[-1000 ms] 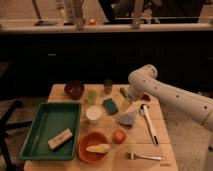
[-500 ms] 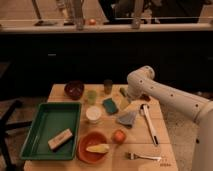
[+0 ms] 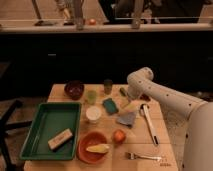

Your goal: Place pepper in paper cup

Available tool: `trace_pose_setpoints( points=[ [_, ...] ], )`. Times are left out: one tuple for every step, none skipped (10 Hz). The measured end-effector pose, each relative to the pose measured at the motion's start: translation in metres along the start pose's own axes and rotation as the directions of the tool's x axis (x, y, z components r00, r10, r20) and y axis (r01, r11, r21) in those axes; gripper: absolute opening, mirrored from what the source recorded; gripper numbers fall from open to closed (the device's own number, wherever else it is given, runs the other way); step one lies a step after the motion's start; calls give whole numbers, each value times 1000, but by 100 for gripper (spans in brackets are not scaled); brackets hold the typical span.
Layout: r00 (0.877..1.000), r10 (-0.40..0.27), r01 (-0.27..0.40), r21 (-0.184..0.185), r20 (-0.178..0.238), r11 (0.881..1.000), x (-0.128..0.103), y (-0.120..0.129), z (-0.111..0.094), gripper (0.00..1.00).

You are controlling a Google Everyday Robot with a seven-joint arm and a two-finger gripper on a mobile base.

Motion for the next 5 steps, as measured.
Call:
trace_pose_setpoints(
  points=[
    [1000,12,-12,-2,-1,1000,-3,-2,6,80],
    [1000,20,-20,-1,1,1000,-5,-4,8,80],
    [999,38,-38,-3,7,999,-7,-6,13,80],
    [998,59,-59,-3,17,998,-8,-8,16,80],
    [996,81,-81,-3,27,997,-9,-10,19,80]
  ],
)
